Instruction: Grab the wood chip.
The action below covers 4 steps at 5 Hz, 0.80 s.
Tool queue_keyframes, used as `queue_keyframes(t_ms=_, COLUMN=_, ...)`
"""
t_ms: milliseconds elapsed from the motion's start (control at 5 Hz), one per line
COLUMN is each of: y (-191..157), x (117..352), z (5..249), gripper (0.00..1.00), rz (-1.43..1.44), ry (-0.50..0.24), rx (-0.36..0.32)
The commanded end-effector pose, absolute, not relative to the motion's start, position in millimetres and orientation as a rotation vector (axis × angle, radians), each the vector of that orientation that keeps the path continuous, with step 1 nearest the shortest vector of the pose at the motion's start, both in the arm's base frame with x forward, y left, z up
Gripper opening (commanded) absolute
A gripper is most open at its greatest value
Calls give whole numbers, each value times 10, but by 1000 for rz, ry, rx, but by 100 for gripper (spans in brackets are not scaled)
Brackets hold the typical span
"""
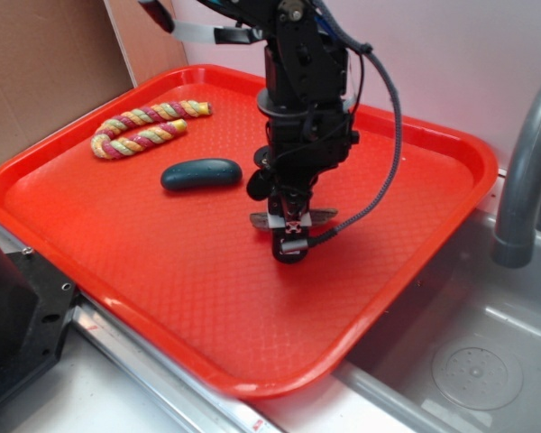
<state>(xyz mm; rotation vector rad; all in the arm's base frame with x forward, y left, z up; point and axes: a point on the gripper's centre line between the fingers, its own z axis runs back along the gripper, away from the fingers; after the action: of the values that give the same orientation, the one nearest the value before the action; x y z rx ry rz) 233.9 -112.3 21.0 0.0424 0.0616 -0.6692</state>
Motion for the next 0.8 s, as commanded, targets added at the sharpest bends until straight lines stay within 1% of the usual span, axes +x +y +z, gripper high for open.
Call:
queue_keyframes(t_ms=0, y=-1010, x=2347, z=581, gripper=0, rz=-560, ry=-21, rx=60)
queue_keyframes(t_ms=200, y=-718, x=2241, z=1076, gripper=0, rz=-327, ry=-25, rx=15)
queue_keyframes(t_ms=400, y=-455, x=2049, z=1439, gripper=0, rz=-169, ry=-65, rx=-8)
queue_keyframes(t_ms=600, y=-248, x=1800, z=1740, gripper=0, rz=19, ry=-53, rx=-11)
